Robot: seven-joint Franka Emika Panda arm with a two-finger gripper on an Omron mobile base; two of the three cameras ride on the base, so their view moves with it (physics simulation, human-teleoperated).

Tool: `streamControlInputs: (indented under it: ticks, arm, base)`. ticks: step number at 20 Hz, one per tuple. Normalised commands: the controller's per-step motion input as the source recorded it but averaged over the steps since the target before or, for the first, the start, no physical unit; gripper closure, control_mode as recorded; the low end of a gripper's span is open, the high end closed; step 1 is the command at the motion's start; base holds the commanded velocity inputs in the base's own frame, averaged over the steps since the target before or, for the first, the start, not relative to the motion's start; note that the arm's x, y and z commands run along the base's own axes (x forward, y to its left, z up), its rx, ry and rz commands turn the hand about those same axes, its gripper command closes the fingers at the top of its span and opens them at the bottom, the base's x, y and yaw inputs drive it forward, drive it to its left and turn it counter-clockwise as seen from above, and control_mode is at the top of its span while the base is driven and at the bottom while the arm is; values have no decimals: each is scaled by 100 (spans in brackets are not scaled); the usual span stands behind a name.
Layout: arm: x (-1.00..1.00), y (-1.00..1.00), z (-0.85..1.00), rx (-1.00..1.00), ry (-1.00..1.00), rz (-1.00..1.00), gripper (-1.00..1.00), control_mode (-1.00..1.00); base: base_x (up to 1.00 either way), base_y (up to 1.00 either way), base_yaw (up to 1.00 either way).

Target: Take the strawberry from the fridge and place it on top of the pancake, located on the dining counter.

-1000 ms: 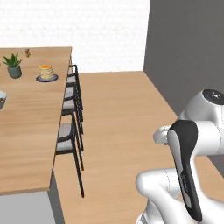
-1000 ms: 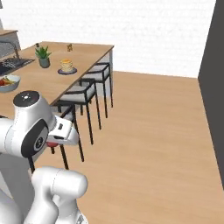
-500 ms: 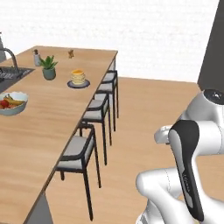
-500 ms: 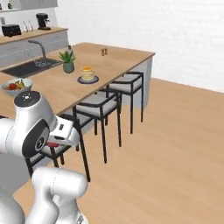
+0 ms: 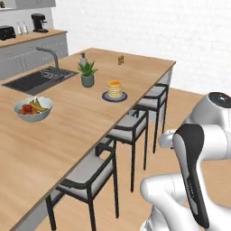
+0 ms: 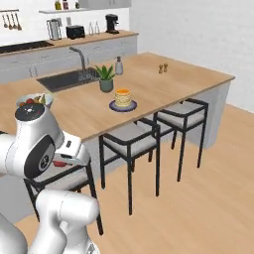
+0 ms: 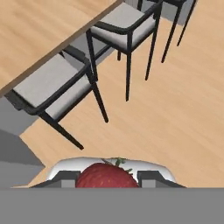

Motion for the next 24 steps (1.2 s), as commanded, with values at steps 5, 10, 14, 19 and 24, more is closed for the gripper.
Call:
streamControlInputs:
  ticks: [5, 10, 14, 19, 24]
  arm:
    - [0, 0, 0, 0, 0, 0, 100, 100]
    - [0, 0, 0, 0, 0, 0, 100, 100]
    - [0, 0, 0, 0, 0, 0, 100, 100]
    - [0, 0, 0, 0, 0, 0, 100, 100]
    - [0, 0, 0, 0, 0, 0, 100, 100]
  base:
    - [66, -92, 59]
    - [57, -78, 69]
    - [26, -97, 65]
    - [7, -100, 61]
    - [2, -100, 54]
